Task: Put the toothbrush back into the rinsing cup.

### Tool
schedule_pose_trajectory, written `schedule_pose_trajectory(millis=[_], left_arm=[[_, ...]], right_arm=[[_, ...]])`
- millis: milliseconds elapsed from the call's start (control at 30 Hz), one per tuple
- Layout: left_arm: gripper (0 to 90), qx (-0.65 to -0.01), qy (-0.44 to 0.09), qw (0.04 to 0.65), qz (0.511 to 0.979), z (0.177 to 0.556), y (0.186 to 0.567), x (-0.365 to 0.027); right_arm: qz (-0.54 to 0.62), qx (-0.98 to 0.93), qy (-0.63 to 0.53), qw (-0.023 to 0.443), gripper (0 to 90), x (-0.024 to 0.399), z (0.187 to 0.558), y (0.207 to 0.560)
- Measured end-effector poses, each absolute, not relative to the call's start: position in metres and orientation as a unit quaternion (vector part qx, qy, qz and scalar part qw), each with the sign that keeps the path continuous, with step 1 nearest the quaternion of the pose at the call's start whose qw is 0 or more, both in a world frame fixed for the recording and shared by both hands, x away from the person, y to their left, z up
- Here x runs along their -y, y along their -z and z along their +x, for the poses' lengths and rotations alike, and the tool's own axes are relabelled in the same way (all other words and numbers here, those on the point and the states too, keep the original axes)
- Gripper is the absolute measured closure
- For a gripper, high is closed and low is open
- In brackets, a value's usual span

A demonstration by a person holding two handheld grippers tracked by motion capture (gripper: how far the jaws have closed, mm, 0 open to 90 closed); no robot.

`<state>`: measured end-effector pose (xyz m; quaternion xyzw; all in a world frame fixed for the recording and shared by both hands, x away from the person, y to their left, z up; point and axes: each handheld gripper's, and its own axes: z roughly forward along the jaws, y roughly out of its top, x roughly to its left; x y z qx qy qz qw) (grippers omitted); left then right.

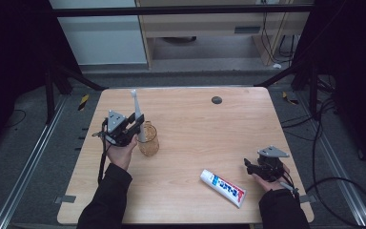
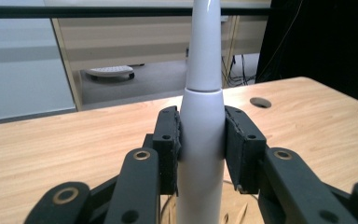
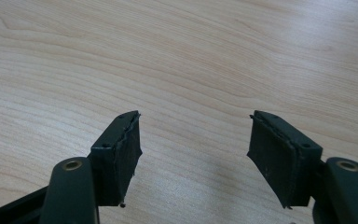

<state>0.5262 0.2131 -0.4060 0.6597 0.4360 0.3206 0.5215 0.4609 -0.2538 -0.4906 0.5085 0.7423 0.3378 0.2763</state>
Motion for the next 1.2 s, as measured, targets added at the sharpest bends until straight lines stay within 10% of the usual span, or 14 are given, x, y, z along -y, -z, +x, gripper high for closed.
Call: schedule_pose_trajectory(millis=[1200], left_arm=[[66.7,-0.429,-0.3,0.493,0.695,0.524,0.432,-0.212]], right_arm=[[0.507,-0.742,-0.339,0.279,33.8,0.254,0.46,0.49]])
